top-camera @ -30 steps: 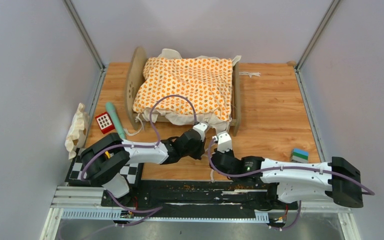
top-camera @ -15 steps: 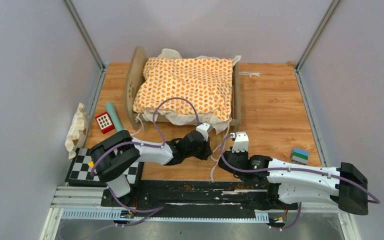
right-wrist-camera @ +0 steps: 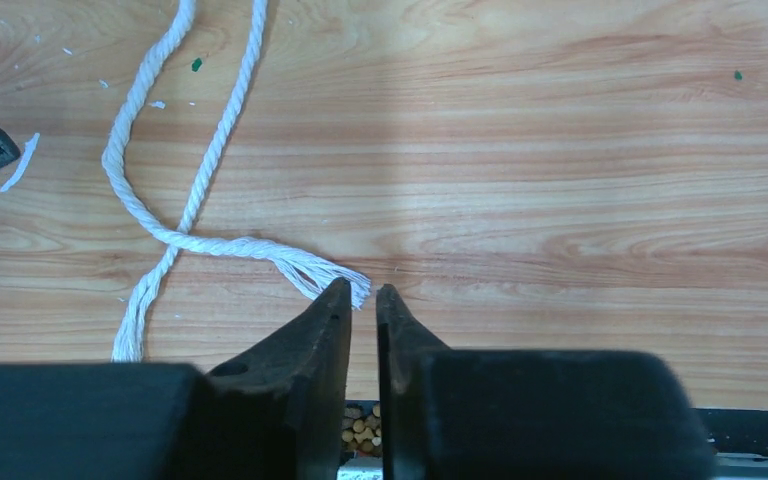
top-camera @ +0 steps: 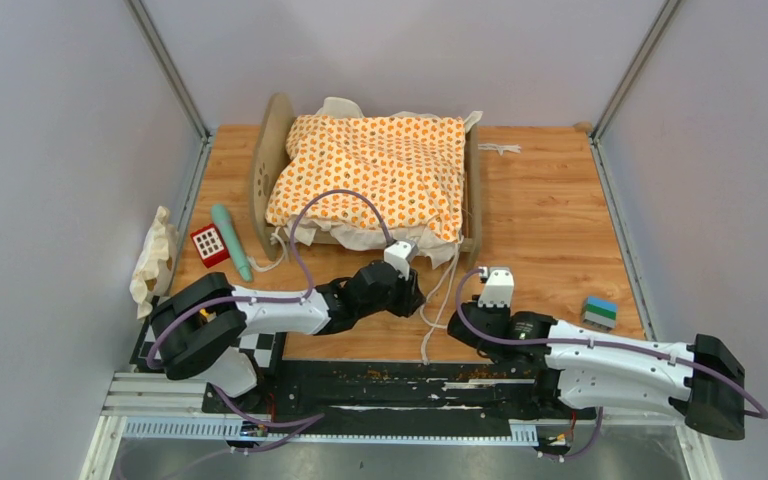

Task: Set up the pet bed
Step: Tie the ropes to the bed frame.

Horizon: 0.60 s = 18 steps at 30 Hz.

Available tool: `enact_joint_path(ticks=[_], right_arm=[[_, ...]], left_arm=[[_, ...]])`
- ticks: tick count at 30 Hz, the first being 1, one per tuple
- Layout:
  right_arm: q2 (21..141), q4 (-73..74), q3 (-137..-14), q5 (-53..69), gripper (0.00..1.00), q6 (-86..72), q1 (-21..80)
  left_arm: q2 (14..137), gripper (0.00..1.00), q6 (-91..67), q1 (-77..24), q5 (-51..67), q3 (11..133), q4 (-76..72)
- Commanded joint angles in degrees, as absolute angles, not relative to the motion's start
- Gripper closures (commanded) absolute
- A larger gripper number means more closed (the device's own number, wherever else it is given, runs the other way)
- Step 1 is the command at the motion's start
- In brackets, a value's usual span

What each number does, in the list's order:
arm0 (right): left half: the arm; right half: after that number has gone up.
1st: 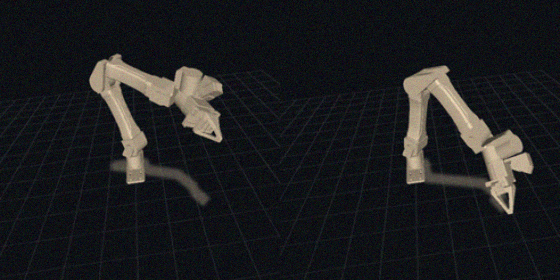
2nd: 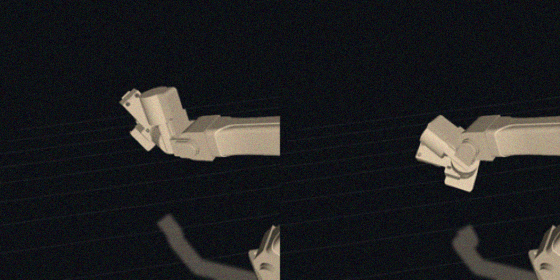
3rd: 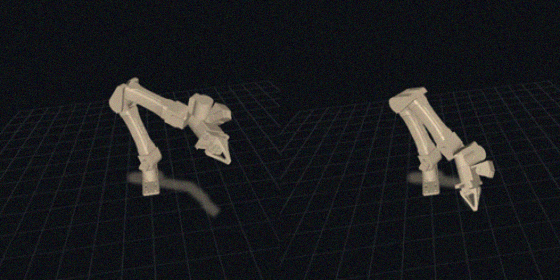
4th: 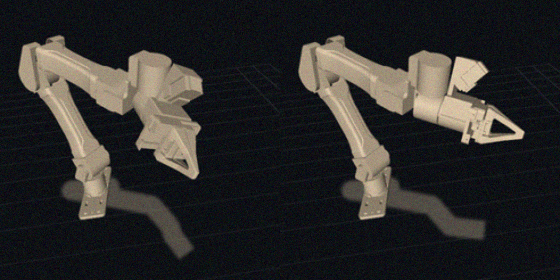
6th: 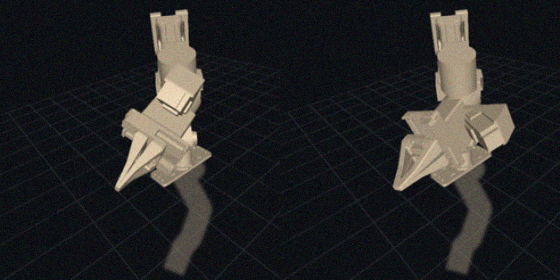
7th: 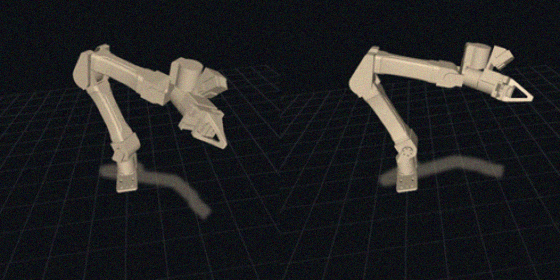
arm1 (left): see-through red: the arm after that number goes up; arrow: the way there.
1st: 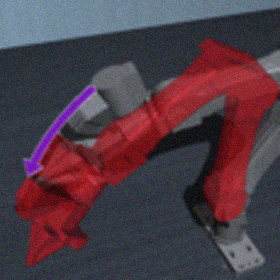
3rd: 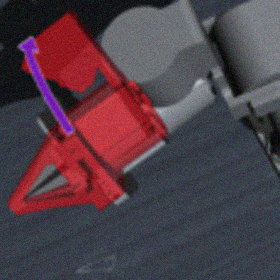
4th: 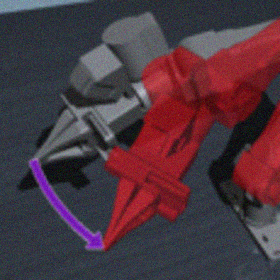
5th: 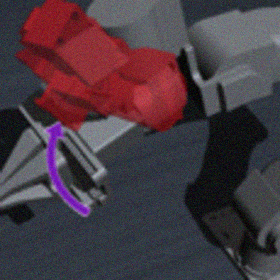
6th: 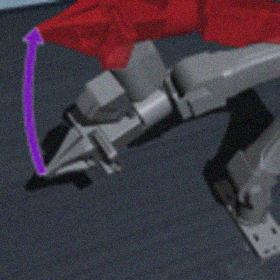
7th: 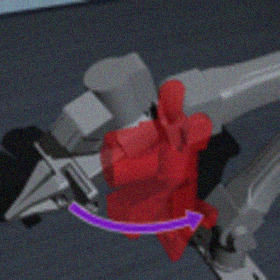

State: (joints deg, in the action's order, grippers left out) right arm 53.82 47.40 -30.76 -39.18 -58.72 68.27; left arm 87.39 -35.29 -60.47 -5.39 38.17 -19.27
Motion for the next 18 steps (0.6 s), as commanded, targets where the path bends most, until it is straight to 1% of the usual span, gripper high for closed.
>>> enact_joint_path(ticks=[1,3,6,9,12,13,16,18], right_arm=[[52.00,46.82,-30.80,-39.91,0.79,-58.43,68.03],[50.60,42.71,-30.18,-38.00,0.78,-54.57,68.01],[46.95,32.40,-27.70,-30.92,0.76,-44.15,68.07],[43.27,24.09,-25.30,-23.39,0.73,-37.03,68.08],[42.06,19.56,-24.76,-18.00,0.72,-31.95,68.07],[42.26,18.47,-24.99,-16.85,0.70,-30.37,68.05],[44.35,14.95,-26.71,-12.48,0.60,-23.46,68.05],[47.10,14.00,-29.20,-9.06,0.54,-16.07,68.03]], left_arm=[[85.71,0.63,-30.84,-60.67,-8.47,39.20,-18.82],[85.60,0.63,-28.93,-60.62,-8.87,39.32,-19.22],[84.61,0.64,-26.91,-59.92,-9.97,40.01,-16.97],[81.63,0.65,-26.91,-57.95,-10.25,37.09,-16.77],[77.82,0.65,-27.68,-54.88,-9.77,32.49,-17.42],[76.51,0.65,-27.92,-53.83,-9.23,31.10,-17.69],[72.89,0.65,-27.52,-51.26,-8.14,28.03,-17.65],[70.97,0.65,-27.15,-49.88,-7.58,26.93,-16.64]])
